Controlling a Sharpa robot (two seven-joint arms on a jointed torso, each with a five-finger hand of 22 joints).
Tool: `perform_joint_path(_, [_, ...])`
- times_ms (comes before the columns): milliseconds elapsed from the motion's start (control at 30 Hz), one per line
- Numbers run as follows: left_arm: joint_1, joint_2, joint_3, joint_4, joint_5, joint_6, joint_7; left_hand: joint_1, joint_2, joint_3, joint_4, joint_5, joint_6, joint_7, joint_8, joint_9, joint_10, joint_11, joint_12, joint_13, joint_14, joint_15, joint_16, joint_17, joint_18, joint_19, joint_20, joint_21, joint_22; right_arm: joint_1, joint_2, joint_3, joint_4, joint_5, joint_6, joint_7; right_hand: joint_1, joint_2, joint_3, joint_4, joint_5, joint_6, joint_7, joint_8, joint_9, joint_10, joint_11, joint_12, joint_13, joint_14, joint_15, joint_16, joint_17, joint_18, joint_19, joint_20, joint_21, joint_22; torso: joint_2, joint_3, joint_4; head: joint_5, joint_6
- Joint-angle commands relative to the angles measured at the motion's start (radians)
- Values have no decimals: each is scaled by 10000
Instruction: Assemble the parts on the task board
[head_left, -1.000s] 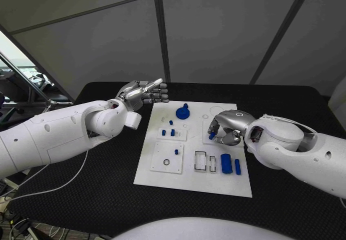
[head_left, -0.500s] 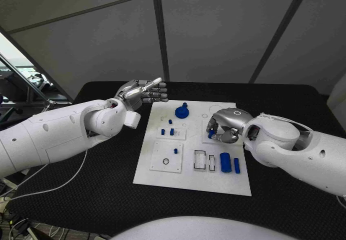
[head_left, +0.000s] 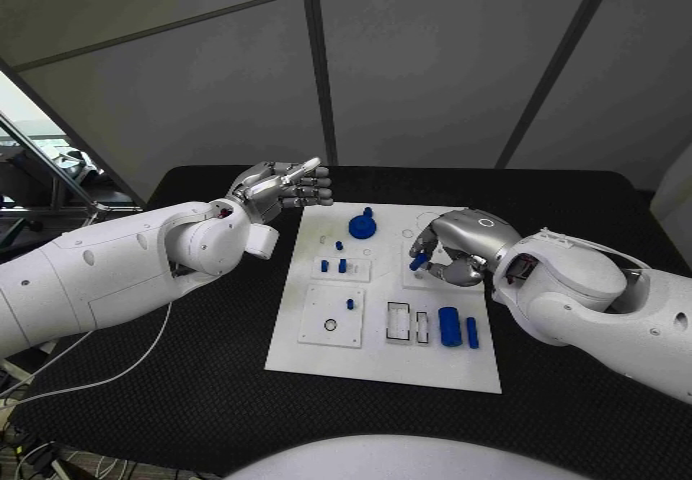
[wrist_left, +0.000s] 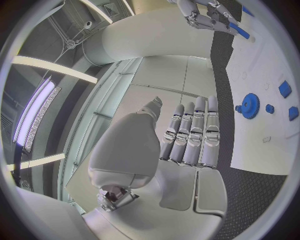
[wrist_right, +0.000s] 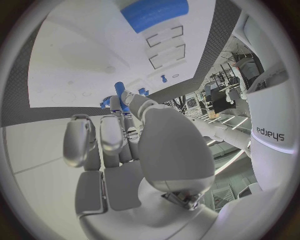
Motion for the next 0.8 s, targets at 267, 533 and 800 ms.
perform_joint_path(267, [14,87,8,-95,-18,99,26,12,58,-58,-10,-13,-43,61,28,-2,-94,-4,62,2,65,35,-59,13,-124,36,2,-20,-15,21,568,111,596,765,-597,367,-76,-22,86,11,130,81,32,-8,-23,111,-16,-127,6,351,-46,95,51,-195,97,24,111,852,13,-7,19,90,-34])
perform_joint_path(533, [18,312,9,-207,-18,132,12,16,62,-62,-12,-13,-45,62,27,-2,-96,-3,63,2,65,36,-62,13,-125,34,3,-20,-20,-65,1661,-223,345,829,-374,819,-96,-33,120,0,232,75,41,-28,-37,129,-7,-207,3,342,-40,116,42,-192,86,29,115,860,15,-17,57,171,-78])
perform_joint_path(800, [25,491,9,-273,-18,158,-27,28,74,-76,-16,-12,-49,64,27,-3,-100,-1,66,2,64,38,-68,15,-126,29,5,-22,-35,-209,2368,-684,-91,759,-58,1137,-110,-49,136,-20,333,69,51,-45,-48,141,3,-273,2,333,-32,139,44,-189,72,36,112,862,17,-16,35,321,-177])
